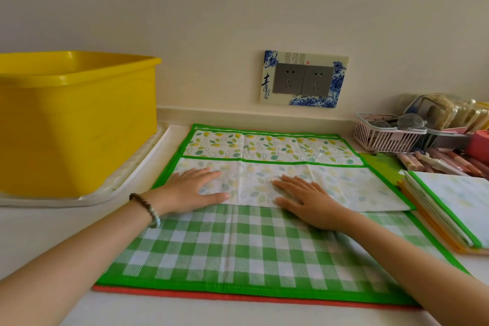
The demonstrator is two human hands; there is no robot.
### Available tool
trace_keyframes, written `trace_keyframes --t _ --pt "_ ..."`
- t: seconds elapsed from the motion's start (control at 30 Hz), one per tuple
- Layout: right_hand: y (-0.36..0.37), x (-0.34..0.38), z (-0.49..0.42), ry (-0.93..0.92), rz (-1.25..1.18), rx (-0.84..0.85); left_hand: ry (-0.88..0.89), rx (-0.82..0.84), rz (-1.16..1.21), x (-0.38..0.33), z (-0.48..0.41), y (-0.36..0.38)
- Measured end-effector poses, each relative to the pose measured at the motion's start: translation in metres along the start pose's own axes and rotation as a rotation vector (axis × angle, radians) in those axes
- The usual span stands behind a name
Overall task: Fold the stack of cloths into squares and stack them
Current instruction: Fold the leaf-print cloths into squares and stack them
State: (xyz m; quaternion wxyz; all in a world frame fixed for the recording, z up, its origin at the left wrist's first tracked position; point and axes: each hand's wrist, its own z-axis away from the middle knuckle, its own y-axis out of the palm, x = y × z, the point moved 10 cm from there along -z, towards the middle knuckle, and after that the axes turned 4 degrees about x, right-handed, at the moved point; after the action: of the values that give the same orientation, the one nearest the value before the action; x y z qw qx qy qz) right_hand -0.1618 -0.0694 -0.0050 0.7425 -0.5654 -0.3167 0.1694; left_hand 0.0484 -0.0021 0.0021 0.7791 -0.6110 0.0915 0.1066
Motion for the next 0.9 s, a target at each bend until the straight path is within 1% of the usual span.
trace_keyframes --t 0.13,0.17,0.27,0.37,0.5,0.57,0.73,0.83,0.9 --pt "-0.018 0.002 0.012 -0.054 -0.174 -0.045 0.160 -0.076 0.009 -0.046 0.006 -0.007" --pt "-0.021 0.002 0.018 -0.068 -0.185 -0.042 0.193 -0.088 0.015 -0.054 0.007 -0.007" --pt "-0.027 -0.003 0.034 -0.098 -0.071 -0.028 0.267 -0.139 -0.032 -0.069 0.010 -0.013" --pt "-0.036 -0.010 0.048 -0.111 0.079 -0.067 0.285 -0.140 -0.107 -0.075 0.013 -0.016" --pt "-0.041 -0.019 0.058 -0.117 0.181 -0.093 0.291 -0.153 -0.220 -0.081 0.018 -0.016" --pt "-0.042 -0.023 0.059 -0.102 0.183 -0.094 0.291 -0.168 -0.238 -0.080 0.019 -0.016" --pt "-0.047 -0.033 0.055 -0.035 0.120 -0.144 0.234 -0.230 -0.100 -0.063 0.019 -0.026" --pt "-0.054 -0.034 0.053 -0.042 -0.030 -0.156 0.234 -0.213 0.035 -0.057 0.018 -0.030" --pt "-0.058 -0.032 0.053 -0.051 -0.085 -0.111 0.242 -0.168 0.146 -0.056 0.018 -0.035"
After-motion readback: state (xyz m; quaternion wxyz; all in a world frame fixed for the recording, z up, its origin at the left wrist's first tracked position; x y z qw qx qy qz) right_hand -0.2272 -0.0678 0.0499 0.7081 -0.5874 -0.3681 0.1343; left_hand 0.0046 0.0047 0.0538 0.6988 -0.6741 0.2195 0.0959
